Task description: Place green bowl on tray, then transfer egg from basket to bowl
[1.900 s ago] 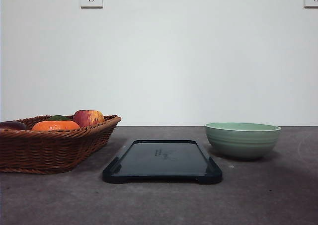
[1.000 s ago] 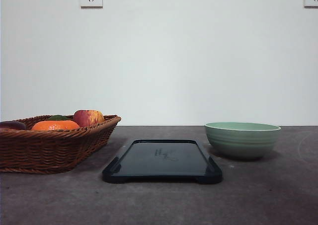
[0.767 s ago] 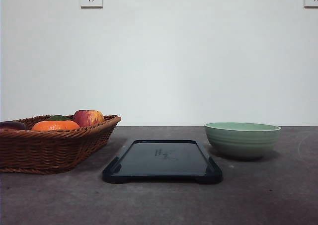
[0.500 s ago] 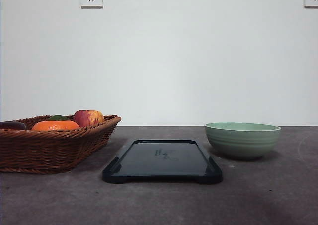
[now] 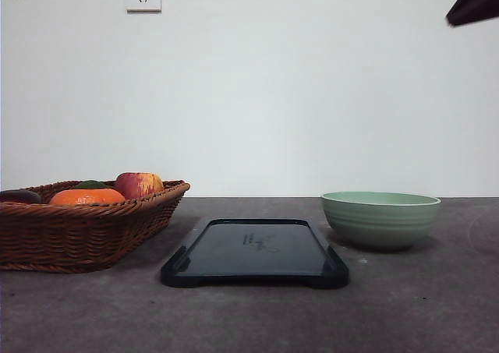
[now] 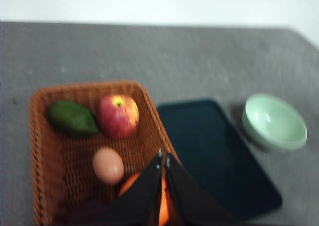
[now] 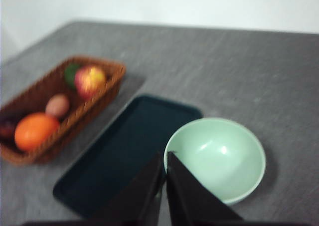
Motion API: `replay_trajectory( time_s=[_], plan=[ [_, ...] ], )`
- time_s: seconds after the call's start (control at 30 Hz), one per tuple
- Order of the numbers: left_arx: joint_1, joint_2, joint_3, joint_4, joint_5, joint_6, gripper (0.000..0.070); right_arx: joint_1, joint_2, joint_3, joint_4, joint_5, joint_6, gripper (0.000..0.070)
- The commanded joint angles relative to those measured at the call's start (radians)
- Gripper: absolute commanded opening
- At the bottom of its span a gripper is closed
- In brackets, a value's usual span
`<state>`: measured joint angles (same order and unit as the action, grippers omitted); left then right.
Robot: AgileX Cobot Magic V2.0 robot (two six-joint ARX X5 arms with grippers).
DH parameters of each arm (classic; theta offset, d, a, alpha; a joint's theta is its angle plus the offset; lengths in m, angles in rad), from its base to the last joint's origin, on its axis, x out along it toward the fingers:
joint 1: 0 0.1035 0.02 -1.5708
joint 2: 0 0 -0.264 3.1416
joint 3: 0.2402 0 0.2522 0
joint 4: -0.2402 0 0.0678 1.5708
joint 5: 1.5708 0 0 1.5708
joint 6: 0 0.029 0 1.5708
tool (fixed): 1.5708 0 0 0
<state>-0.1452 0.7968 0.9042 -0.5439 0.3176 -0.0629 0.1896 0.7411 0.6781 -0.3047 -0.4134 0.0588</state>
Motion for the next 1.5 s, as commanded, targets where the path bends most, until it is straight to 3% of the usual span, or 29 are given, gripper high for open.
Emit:
replay_trajectory(
  time_s=[0.0, 0.13, 0.2, 0.23, 0.3, 0.33, 0.4, 0.6, 0.8, 0.93, 1.17, 1.47],
  plan=[
    [-0.015, 0.022, 0.032, -0.019, 0.008, 0.098, 0.0, 0.023, 0.02, 0.019, -0.011, 0.012, -0.091, 0.0007],
    [-0.047, 0.054, 0.039, -0.065, 0.008, 0.184, 0.0, 0.076, 0.051, 0.02, -0.07, 0.076, -0.172, 0.0008],
    [-0.057, 0.063, 0.039, -0.073, 0.008, 0.191, 0.0005, 0.095, 0.058, 0.02, -0.102, 0.106, -0.191, 0.0013],
    [-0.059, 0.065, 0.039, -0.071, 0.008, 0.19, 0.0042, 0.102, 0.061, 0.02, -0.116, 0.109, -0.193, 0.0029],
    [-0.061, 0.066, 0.039, -0.068, 0.007, 0.19, 0.0177, 0.11, 0.062, 0.02, -0.135, 0.11, -0.194, 0.0132],
    [-0.061, 0.066, 0.039, -0.065, 0.007, 0.19, 0.0268, 0.11, 0.062, 0.02, -0.138, 0.11, -0.193, 0.0222],
    [-0.061, 0.066, 0.039, -0.062, 0.008, 0.19, 0.0367, 0.11, 0.061, 0.02, -0.139, 0.115, -0.188, 0.0357],
    [-0.061, 0.066, 0.039, -0.062, 0.008, 0.189, 0.0351, 0.11, 0.061, 0.02, -0.138, 0.139, -0.116, 0.0361],
    [-0.061, 0.066, 0.039, -0.062, 0.007, 0.181, 0.0351, 0.108, 0.087, 0.075, -0.185, 0.208, 0.1, 0.036],
    [-0.061, 0.066, 0.039, -0.062, 0.007, 0.177, 0.0351, 0.107, 0.16, 0.185, -0.289, 0.264, 0.185, 0.036],
    [-0.061, 0.066, 0.039, -0.062, 0.007, 0.174, 0.0351, 0.085, 0.367, 0.392, -0.489, 0.28, 0.21, 0.0359],
    [-0.061, 0.066, 0.039, -0.061, 0.007, 0.174, 0.0351, 0.046, 0.606, 0.465, -0.476, 0.284, 0.209, 0.0342]
  ],
)
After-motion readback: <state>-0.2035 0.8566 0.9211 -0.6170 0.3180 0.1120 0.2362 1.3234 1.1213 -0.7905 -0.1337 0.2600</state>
